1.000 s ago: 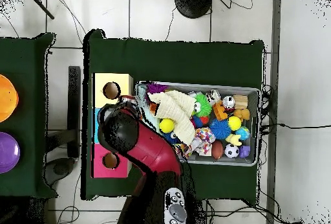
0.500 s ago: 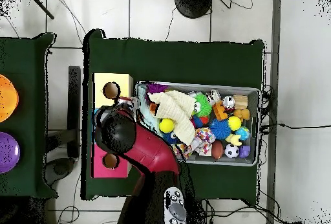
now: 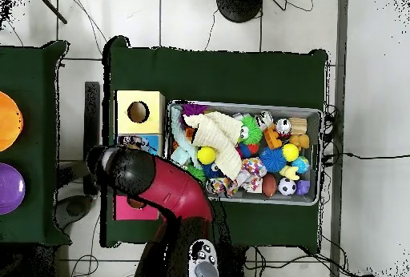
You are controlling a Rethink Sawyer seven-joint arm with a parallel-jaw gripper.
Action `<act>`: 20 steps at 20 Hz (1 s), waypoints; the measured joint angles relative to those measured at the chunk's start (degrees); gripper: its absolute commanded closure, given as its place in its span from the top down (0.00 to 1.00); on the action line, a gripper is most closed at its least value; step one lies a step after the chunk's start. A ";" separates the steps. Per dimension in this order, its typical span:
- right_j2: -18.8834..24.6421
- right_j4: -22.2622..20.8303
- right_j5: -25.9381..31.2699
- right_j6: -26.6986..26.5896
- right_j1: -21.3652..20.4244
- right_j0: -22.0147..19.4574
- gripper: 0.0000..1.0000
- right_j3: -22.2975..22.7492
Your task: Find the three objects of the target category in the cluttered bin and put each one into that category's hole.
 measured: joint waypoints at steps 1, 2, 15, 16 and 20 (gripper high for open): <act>-0.19 -0.67 1.68 0.00 -0.42 0.52 0.00 0.02; -0.29 -0.98 2.25 0.00 -0.58 0.74 0.00 0.02; -2.99 -5.94 3.74 0.00 2.56 2.44 0.00 -1.01; -3.08 -5.94 3.68 0.00 2.85 2.43 0.00 -1.38; -2.96 -5.80 2.68 0.00 4.00 2.46 0.00 -1.66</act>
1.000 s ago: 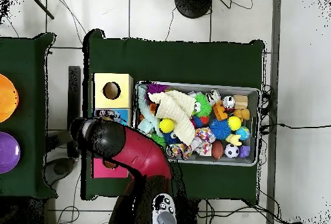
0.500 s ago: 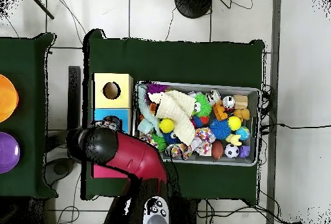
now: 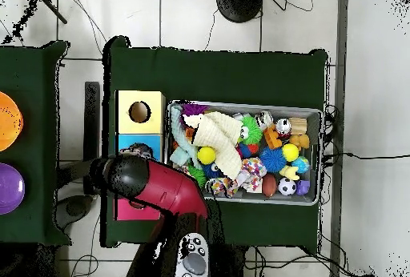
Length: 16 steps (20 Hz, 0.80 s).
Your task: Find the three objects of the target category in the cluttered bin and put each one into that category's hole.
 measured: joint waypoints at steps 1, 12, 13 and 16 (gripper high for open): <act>0.12 0.10 -0.10 0.00 0.01 0.00 0.00 0.01; 2.46 2.60 -1.70 0.00 0.05 -1.32 0.00 0.84; 2.99 3.00 -2.28 0.00 0.06 -1.67 0.00 1.02; 5.06 4.33 -5.31 0.00 0.34 -3.09 0.00 1.67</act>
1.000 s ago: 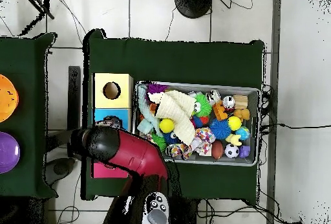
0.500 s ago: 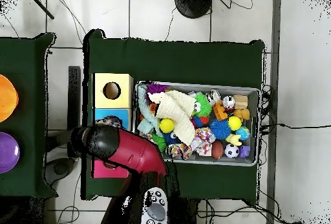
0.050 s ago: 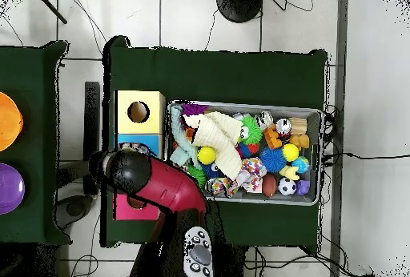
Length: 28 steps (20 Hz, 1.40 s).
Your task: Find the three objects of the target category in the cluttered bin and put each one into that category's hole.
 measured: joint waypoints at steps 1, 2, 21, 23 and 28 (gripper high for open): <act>0.67 0.34 -1.06 0.00 0.14 -0.46 0.00 0.19; 1.34 0.60 -2.16 0.00 0.38 -0.90 0.00 0.40; 6.63 0.06 -5.45 -0.01 1.33 -4.24 1.00 2.71; 7.16 -0.57 -5.46 -0.01 1.29 -4.82 1.00 2.78; 7.20 -0.73 -5.50 -0.01 1.25 -4.80 1.00 2.79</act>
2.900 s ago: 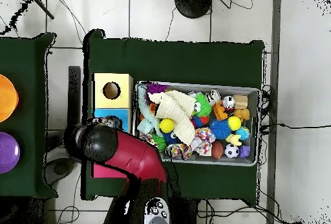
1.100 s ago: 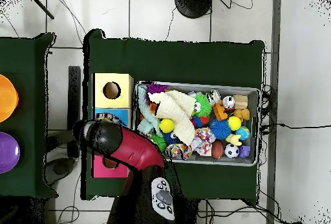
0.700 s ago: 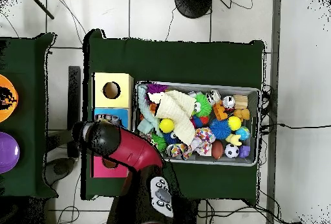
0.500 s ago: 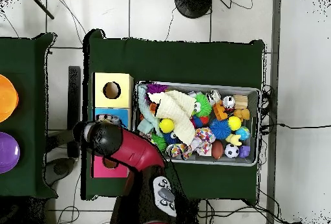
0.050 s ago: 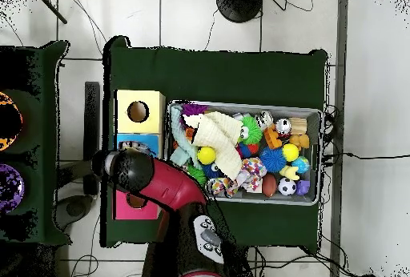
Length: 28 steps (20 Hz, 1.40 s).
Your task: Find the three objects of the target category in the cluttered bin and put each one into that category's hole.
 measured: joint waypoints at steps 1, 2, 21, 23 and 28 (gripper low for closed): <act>0.02 -0.01 0.01 0.00 -0.01 -0.03 1.00 0.01; 0.20 -0.02 0.02 0.01 -0.02 -0.20 1.00 0.05; 10.10 0.07 -5.29 0.01 -0.19 -10.25 1.00 6.34; 8.72 -0.22 -4.78 0.01 -1.32 -8.94 1.00 6.33; 0.24 -5.24 3.57 0.01 -8.22 -1.49 1.00 5.72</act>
